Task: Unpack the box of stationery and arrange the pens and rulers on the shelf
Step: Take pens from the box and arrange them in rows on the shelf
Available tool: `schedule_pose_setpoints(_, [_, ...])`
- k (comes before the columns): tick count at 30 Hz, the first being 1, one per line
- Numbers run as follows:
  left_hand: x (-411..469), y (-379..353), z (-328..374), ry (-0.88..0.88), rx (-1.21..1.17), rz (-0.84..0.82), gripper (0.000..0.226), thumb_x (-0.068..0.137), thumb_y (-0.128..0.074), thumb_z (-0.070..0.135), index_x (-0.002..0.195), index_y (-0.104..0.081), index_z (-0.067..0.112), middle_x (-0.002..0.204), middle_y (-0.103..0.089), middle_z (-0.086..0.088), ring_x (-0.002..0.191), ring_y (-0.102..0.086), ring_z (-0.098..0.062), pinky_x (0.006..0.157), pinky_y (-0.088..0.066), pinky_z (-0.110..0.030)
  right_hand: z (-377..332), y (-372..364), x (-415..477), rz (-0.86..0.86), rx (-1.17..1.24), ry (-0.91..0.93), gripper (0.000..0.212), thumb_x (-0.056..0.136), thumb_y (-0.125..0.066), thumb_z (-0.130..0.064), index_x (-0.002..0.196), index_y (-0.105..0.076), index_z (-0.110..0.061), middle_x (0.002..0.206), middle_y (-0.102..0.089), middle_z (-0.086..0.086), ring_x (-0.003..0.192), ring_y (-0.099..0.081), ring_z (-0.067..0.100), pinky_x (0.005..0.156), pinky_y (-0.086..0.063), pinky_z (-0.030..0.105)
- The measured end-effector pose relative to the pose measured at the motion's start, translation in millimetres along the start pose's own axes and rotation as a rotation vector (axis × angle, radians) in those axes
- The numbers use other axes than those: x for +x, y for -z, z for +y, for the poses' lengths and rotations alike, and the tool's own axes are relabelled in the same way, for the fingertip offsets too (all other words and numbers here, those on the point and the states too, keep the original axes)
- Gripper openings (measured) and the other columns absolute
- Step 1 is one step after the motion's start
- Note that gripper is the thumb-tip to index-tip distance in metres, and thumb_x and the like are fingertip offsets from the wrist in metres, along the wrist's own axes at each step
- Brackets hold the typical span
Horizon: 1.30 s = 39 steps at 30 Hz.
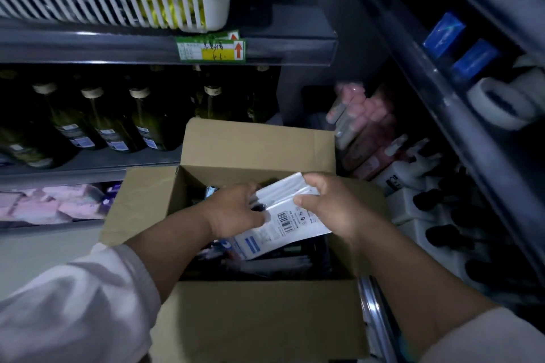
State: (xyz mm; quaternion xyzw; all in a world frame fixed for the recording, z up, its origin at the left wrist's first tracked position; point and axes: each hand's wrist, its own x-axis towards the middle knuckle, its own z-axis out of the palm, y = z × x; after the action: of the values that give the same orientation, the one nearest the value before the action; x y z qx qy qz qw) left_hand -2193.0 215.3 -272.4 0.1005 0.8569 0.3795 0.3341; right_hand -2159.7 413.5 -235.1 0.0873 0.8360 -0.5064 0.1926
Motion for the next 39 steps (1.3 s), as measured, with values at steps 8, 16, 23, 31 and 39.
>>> schedule_pose_setpoints(8, [-41,29,44,0.041,0.094,0.148,0.091,0.074,-0.072,0.033,0.149,-0.022,0.021,0.15,-0.032,-0.006,0.135,-0.034,-0.023,0.11,-0.034,-0.038,-31,46,-43,0.185,0.012,0.008,0.023,0.091,-0.055,-0.001,0.098,-0.066,-0.02,0.085,-0.069,-0.002,0.077,-0.066,0.014,0.064,-0.052,0.017])
schedule_pose_setpoints(16, [-110,50,140,0.264,-0.529,0.212,0.059,0.089,-0.041,0.065,0.089,-0.053,0.007,0.09,-0.064,-0.019,0.073,-0.06,-0.03,0.069,-0.053,-0.038,-93,70,-101,0.432,0.041,0.201,0.018,0.09,-0.058,-0.007,0.099,-0.067,-0.02,0.082,-0.07,-0.004,0.074,-0.065,0.008,0.071,-0.053,0.03])
schedule_pose_setpoints(23, [-173,92,230,0.132,-1.206,-0.167,0.079,0.08,-0.043,0.073,0.111,-0.059,0.003,0.1,-0.066,-0.022,0.079,-0.066,-0.034,0.076,-0.054,-0.041,-171,67,-177,0.727,-0.433,0.729,0.035,0.085,-0.043,-0.013,0.105,-0.071,-0.013,0.103,-0.068,0.0,0.098,-0.056,0.011,0.088,-0.043,0.023])
schedule_pose_setpoints(31, [-235,96,284,-0.01,-1.447,0.005,0.023,0.093,-0.047,0.007,0.113,-0.059,0.007,0.086,-0.07,-0.014,0.062,-0.068,-0.027,0.054,-0.055,-0.039,-203,74,-247,0.714,-0.607,0.912,0.044,0.074,-0.04,-0.002,0.103,-0.072,-0.013,0.117,-0.066,0.006,0.118,-0.052,0.023,0.104,-0.039,0.03])
schedule_pose_setpoints(39, [-257,95,319,-0.151,-1.407,-0.062,0.022,0.09,-0.053,0.002,0.109,-0.061,0.008,0.098,-0.071,-0.017,0.09,-0.066,-0.034,0.075,-0.051,-0.055,-239,98,-308,0.79,0.369,0.426,0.033,0.094,-0.053,-0.017,0.125,-0.05,-0.029,0.11,-0.054,-0.024,0.095,-0.06,0.018,0.094,-0.047,0.042])
